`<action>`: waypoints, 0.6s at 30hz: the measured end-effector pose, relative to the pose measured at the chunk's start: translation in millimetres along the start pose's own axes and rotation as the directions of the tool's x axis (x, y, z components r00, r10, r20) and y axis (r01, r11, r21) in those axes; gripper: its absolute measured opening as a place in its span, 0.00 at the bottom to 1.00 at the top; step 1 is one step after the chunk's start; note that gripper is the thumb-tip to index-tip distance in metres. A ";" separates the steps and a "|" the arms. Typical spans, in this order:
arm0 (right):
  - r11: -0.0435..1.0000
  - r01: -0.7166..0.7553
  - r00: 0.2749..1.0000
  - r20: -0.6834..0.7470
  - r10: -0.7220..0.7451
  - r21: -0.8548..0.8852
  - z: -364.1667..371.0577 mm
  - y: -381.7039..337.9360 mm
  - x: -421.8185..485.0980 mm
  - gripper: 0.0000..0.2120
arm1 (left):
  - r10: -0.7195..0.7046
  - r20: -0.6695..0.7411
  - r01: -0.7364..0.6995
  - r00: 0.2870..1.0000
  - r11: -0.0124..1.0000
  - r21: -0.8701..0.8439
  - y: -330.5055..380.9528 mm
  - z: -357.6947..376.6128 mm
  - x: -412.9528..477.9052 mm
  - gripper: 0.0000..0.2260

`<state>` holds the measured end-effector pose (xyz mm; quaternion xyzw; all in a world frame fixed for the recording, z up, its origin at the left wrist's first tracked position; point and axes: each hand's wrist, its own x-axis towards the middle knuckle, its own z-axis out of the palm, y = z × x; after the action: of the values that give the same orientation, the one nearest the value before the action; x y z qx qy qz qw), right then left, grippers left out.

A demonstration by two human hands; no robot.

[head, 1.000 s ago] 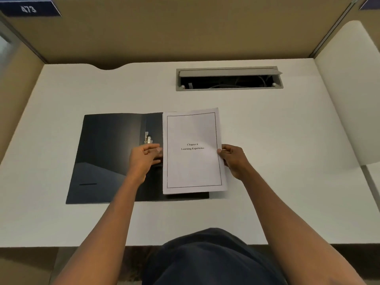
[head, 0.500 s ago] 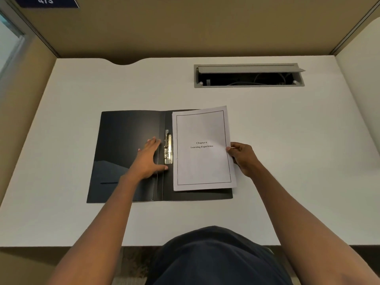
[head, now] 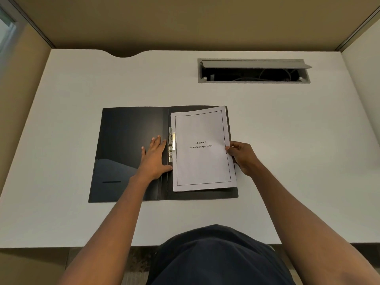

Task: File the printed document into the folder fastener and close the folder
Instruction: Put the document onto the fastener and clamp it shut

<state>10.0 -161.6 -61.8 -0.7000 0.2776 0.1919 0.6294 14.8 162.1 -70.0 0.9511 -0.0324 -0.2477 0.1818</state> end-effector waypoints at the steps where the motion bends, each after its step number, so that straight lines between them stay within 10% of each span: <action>1: 1.000 -0.006 1.000 -0.006 0.006 -0.016 1.1 -0.5 0.3 0.08 | 0.004 0.005 -0.004 1.000 1.000 -0.004 -0.2 -0.4 -0.1 0.47; 11: 0.983 0.024 0.989 -0.141 -0.050 -0.180 14.8 -2.0 1.1 0.08 | -0.155 -0.360 0.032 0.920 0.945 -0.325 21.8 -14.4 15.2 0.21; 18: 0.834 0.110 0.946 -0.201 -0.255 -0.541 26.5 1.5 -4.1 0.12 | -0.196 -0.369 -0.012 0.908 0.871 -0.492 45.3 -42.7 70.3 0.12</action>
<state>8.0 -134.9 -64.0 -0.8871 0.2276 0.1033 0.3882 98.3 123.3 -51.3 0.9060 0.1154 -0.0527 0.4038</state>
